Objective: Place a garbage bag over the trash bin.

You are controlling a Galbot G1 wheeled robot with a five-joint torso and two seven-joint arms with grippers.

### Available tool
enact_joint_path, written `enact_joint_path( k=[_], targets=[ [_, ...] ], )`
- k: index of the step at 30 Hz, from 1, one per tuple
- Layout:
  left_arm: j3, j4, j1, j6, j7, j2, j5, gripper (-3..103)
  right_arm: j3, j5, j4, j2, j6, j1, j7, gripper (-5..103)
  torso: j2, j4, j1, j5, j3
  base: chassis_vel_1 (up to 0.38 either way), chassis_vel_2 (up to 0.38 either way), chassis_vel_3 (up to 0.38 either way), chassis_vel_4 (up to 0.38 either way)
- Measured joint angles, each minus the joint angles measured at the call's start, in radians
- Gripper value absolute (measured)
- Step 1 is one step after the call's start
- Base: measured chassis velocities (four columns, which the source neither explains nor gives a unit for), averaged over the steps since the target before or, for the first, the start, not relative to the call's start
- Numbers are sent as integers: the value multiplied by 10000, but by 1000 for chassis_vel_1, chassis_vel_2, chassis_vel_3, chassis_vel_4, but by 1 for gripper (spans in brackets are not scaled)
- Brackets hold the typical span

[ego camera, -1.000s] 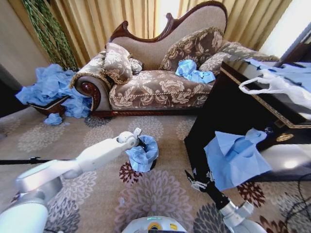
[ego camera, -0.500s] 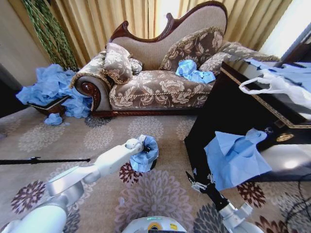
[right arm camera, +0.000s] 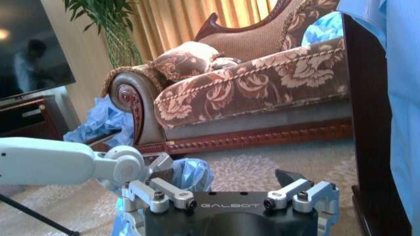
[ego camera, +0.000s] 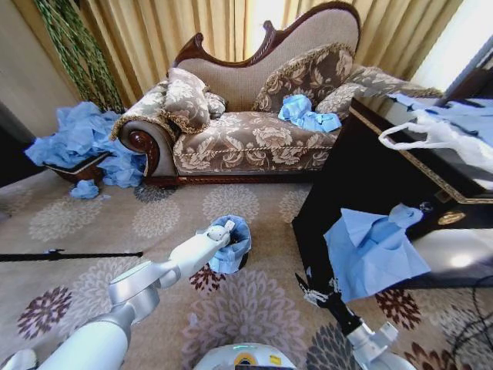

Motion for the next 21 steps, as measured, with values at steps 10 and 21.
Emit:
enact_joint_path(
  k=[10,21],
  targets=[
    [-222,491,-46,-56,140,-641,-39,0,8,2,-64,33,30,-21,15,100,0,-2,0,1,0,0,0,0,0],
    [-932,1410,-475,-178,-12,-830,352,0,-181,-32,-95,106,97,-100,11,100,0,-3,1,0,0,0,0,0,0]
  ],
)
